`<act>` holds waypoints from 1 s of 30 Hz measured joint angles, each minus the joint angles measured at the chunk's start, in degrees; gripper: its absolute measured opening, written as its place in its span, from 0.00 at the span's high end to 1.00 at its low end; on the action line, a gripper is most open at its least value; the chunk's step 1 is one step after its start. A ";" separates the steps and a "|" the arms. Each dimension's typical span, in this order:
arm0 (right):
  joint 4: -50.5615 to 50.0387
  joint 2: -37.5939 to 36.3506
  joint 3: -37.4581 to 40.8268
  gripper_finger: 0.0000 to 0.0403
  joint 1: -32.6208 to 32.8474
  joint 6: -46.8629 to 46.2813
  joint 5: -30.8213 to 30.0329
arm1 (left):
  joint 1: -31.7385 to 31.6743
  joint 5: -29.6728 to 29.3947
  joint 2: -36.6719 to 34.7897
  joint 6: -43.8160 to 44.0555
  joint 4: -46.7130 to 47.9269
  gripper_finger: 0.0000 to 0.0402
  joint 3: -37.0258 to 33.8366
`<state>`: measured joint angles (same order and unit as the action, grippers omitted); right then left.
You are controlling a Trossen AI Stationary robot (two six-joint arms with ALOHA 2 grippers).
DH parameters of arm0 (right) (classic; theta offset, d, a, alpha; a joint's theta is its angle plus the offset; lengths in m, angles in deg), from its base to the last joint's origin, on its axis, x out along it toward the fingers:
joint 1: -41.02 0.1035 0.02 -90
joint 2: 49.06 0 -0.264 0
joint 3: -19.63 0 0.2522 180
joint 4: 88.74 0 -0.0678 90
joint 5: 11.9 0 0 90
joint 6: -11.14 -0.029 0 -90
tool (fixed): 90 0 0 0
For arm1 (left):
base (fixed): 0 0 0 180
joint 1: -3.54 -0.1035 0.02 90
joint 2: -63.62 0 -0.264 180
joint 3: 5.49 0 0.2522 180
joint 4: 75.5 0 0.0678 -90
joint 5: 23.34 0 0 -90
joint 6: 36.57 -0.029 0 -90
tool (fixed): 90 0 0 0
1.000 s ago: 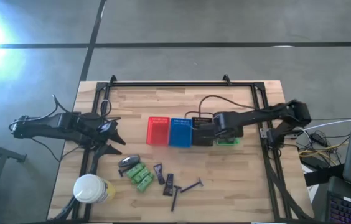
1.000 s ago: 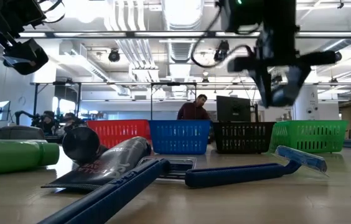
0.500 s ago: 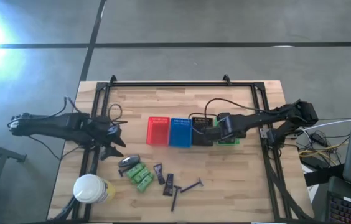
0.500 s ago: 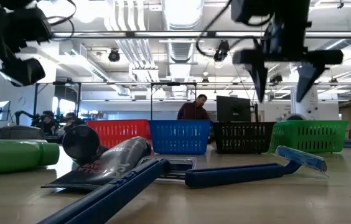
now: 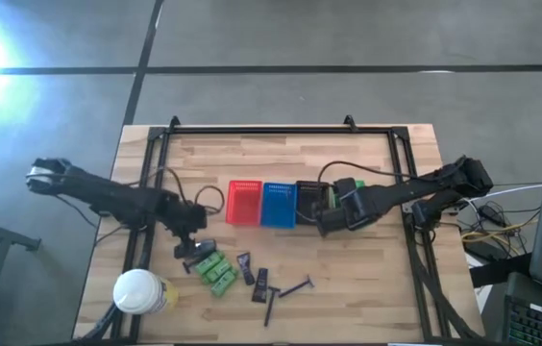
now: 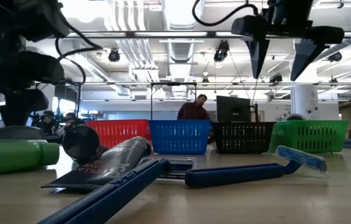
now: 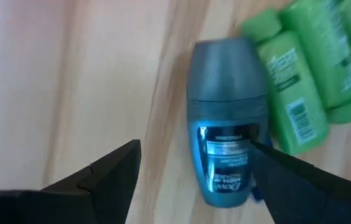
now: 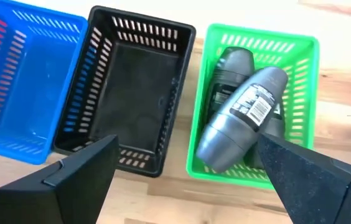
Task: Pick & Place Travel size toiletries
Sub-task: Put the black deodorant into the green bin
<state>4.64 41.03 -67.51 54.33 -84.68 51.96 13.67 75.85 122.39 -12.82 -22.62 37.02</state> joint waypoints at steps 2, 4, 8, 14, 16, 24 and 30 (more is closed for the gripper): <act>-0.47 0.00 0.07 0.05 0.42 -0.07 -0.13 | 2.27 -1.69 1.82 0.83 -2.21 0.25 0.24; -0.47 0.00 0.43 0.05 0.74 -0.19 -0.24 | 4.19 -4.56 3.67 2.21 -3.90 0.25 0.22; -0.45 0.02 0.66 0.05 1.02 -0.17 -0.63 | 5.76 -12.90 6.33 5.62 -3.68 0.25 0.08; -0.44 0.02 0.81 0.05 1.09 0.27 -0.68 | 5.83 -9.14 8.71 7.91 -7.65 0.25 -0.69; -0.36 0.02 0.83 0.05 1.09 0.29 -0.80 | 5.83 -9.38 9.89 7.93 -8.54 0.25 -1.14; -0.26 0.02 0.83 0.05 1.11 1.55 -0.85 | 5.92 -9.21 12.78 7.51 -6.31 0.26 -2.69; -0.10 0.02 0.87 0.05 1.09 1.80 -0.85 | 6.10 -9.37 9.63 9.14 -4.51 0.29 -3.72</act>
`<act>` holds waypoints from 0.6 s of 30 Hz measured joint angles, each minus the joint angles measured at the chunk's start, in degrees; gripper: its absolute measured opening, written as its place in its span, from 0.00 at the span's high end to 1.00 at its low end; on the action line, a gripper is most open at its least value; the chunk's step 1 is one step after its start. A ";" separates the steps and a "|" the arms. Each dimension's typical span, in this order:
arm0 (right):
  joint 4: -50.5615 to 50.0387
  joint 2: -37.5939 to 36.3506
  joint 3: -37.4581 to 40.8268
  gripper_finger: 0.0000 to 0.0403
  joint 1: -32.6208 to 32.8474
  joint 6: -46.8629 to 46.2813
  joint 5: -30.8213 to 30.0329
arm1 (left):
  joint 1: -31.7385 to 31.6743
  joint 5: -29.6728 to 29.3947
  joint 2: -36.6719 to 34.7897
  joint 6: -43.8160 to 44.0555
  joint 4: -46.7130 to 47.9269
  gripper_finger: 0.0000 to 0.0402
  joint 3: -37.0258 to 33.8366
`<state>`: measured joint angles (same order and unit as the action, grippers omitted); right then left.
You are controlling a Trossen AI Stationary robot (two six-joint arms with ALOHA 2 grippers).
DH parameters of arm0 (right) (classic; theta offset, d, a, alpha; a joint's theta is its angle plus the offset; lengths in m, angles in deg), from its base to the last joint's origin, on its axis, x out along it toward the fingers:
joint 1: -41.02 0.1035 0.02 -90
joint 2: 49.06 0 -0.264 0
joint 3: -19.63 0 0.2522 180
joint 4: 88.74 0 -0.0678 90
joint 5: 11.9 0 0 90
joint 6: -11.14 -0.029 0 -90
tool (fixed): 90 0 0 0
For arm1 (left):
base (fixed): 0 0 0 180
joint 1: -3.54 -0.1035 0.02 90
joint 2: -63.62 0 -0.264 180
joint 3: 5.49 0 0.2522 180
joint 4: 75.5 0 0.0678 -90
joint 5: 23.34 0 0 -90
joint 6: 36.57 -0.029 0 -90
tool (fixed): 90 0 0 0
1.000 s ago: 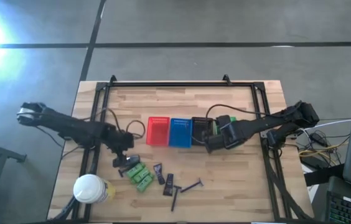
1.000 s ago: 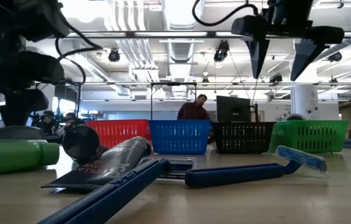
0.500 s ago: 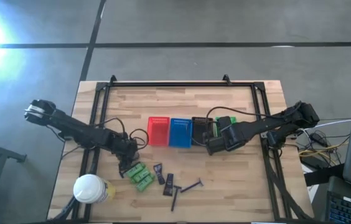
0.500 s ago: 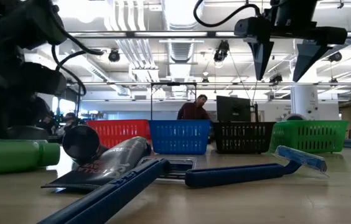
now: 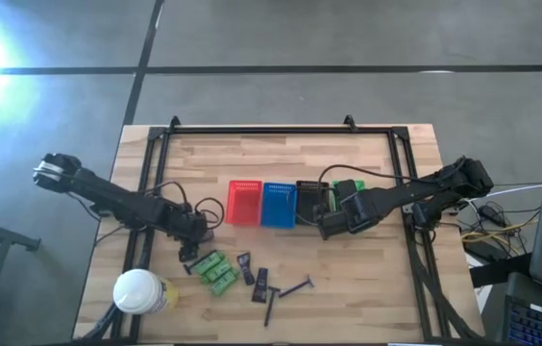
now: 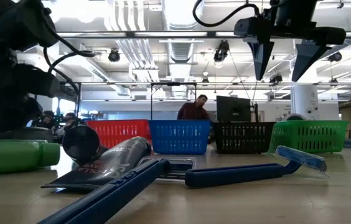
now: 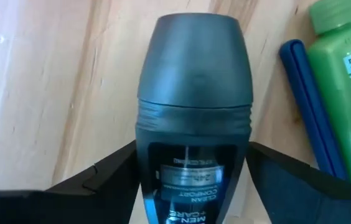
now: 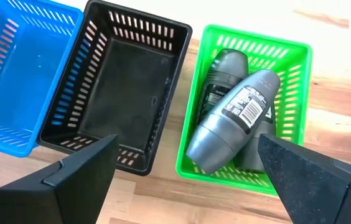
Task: Pick & Place Travel size toiletries
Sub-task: Put the black deodorant into the green bin
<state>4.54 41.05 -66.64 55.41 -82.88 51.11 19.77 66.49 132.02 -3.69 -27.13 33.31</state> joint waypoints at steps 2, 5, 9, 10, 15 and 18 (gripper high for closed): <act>0.04 0.00 0.03 0.05 0.00 -0.04 -0.02 | 0.00 -0.46 -0.78 0.23 -0.02 0.31 0.22; 0.15 0.00 0.09 0.05 0.00 -0.04 -0.02 | 0.07 -2.29 -2.12 0.33 -0.03 0.35 1.31; 0.30 0.02 0.09 0.05 0.00 -0.26 -0.02 | 0.43 -3.73 -2.77 0.32 2.88 0.35 2.14; 0.32 0.02 0.09 0.05 0.00 -0.28 -0.02 | 0.66 -3.86 -2.85 0.58 4.74 0.35 1.91; 0.50 0.02 0.32 0.05 0.00 -0.32 -0.07 | 1.16 -4.08 -3.10 1.62 4.27 0.34 -0.53; 0.73 0.02 0.42 0.05 0.00 -0.33 -0.08 | 1.20 -4.67 -3.17 1.92 2.06 0.34 -0.95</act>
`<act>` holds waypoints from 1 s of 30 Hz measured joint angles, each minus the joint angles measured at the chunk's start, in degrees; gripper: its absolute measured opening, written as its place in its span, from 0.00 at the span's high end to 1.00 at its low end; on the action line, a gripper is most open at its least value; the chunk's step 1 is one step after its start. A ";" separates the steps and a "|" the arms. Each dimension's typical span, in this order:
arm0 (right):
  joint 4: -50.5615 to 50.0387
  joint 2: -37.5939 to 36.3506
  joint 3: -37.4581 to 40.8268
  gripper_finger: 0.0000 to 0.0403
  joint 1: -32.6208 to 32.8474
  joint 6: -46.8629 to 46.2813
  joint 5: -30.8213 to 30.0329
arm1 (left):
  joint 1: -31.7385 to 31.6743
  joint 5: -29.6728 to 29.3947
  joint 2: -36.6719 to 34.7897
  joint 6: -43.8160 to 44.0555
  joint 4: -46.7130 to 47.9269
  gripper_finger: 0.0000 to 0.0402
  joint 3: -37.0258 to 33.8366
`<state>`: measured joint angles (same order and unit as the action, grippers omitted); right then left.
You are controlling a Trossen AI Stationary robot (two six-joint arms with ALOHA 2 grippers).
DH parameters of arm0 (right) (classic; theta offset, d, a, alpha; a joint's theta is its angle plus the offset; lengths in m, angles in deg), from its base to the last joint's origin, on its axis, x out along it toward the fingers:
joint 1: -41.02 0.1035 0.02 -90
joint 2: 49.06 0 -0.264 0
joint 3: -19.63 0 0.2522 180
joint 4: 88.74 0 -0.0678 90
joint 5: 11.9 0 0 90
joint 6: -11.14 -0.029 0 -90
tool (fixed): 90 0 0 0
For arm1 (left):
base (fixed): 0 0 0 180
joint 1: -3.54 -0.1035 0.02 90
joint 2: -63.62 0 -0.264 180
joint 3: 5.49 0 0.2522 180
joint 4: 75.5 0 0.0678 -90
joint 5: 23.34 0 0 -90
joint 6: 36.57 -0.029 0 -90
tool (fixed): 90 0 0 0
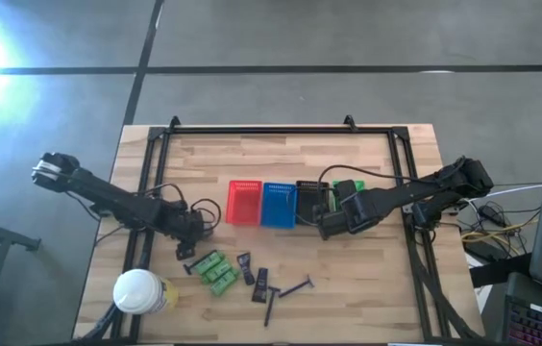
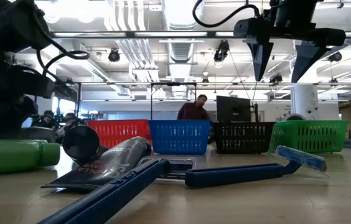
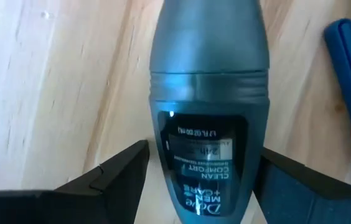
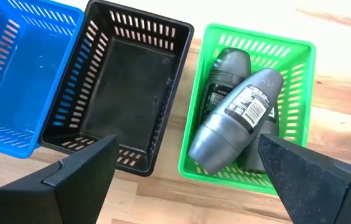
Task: Pick & Place Travel size toiletries
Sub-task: Put the black deodorant into the green bin
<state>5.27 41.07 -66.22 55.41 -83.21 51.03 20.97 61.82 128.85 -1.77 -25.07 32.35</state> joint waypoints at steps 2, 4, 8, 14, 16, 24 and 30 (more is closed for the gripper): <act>0.33 0.00 0.00 0.05 0.00 0.02 -0.10 | 0.04 -0.83 0.00 0.22 -0.46 0.35 -0.06; 0.70 0.01 0.00 0.05 0.00 0.12 -0.12 | 0.04 -1.21 0.00 -0.10 -0.55 0.38 -0.10; 2.90 0.02 0.02 0.05 0.00 2.00 -0.12 | 0.02 -1.56 0.00 -1.62 -1.26 0.49 -0.65; 22.81 0.02 0.10 0.05 0.00 18.07 2.98 | 0.02 -1.56 -2.12 -2.06 -1.32 0.51 0.99; 30.12 0.02 0.44 0.05 0.00 21.19 5.27 | 0.02 -1.96 -3.96 -2.96 -2.95 0.51 2.98; 47.92 0.02 2.18 0.05 -0.04 15.52 9.14 | -0.06 -9.17 -9.46 -11.75 -10.34 0.51 12.66; 60.00 1.05 2.17 0.05 -0.85 14.64 8.89 | -0.11 -10.28 -3.43 -18.41 -11.94 0.51 17.56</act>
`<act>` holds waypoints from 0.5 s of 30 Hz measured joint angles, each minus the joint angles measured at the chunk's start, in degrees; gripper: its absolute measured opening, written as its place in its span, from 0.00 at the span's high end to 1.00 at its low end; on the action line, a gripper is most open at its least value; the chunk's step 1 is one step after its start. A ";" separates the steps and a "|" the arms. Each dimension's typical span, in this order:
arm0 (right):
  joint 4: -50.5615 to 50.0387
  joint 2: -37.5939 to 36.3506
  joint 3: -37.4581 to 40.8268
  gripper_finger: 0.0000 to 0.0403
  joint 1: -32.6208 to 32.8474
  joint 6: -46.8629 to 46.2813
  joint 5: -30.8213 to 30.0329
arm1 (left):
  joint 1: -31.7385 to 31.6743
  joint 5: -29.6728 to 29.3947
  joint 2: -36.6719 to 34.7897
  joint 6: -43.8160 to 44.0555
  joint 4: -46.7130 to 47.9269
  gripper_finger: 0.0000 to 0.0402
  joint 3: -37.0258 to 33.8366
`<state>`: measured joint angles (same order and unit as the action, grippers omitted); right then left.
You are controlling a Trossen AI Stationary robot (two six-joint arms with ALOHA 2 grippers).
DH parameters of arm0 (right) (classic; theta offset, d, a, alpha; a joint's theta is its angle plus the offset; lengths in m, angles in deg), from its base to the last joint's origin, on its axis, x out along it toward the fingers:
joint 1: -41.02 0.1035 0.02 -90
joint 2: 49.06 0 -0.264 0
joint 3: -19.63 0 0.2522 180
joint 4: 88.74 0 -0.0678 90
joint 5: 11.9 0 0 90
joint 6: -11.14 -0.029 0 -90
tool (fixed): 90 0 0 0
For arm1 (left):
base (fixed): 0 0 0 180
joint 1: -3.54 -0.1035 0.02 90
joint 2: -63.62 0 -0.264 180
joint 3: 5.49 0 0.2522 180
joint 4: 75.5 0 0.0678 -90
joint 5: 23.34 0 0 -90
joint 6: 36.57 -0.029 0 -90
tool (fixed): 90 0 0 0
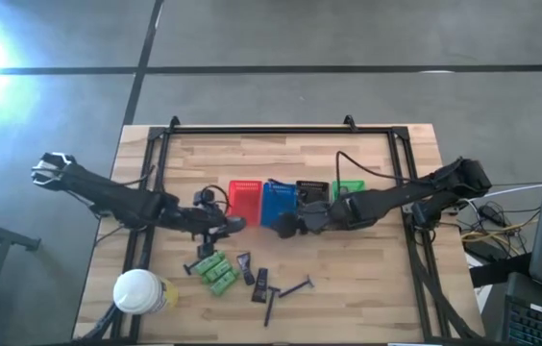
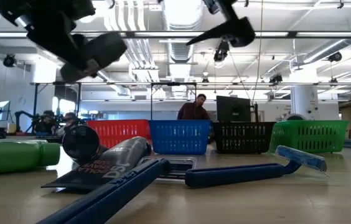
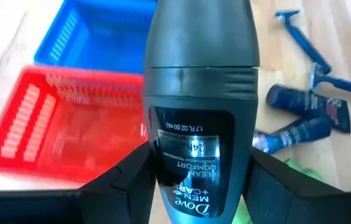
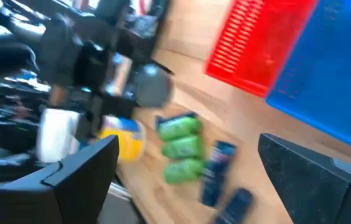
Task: Pick & Place Travel size toiletries
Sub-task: Put the black deodorant into the green bin
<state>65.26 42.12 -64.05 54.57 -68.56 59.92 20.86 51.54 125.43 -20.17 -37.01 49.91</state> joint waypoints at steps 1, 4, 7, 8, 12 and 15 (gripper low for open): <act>0.24 0.50 -0.04 0.05 -0.09 -0.25 0.00 | -0.01 -0.04 1.61 -1.01 -0.88 0.51 0.95; 0.92 2.41 -1.05 0.05 -0.27 -1.97 0.26 | -0.04 -0.05 6.58 -2.96 -0.70 0.51 3.70; 1.56 3.80 -1.98 0.05 -0.17 -2.68 1.38 | -0.07 -0.68 10.25 -4.75 -1.86 0.51 6.95; 2.05 4.18 -2.43 0.05 -0.05 -2.66 1.77 | -0.10 -0.90 11.28 -5.18 -2.43 0.51 7.86; 2.23 5.73 -4.40 0.05 0.42 -2.59 2.16 | -0.35 -0.86 14.36 -6.84 -4.65 0.51 10.67; 1.89 7.08 -5.25 0.05 0.74 -2.64 2.25 | -0.35 -0.91 15.28 -7.63 -6.19 0.51 12.93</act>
<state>67.15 49.21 -69.31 55.30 -71.21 62.17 20.51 50.63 140.71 -27.80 -43.20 62.84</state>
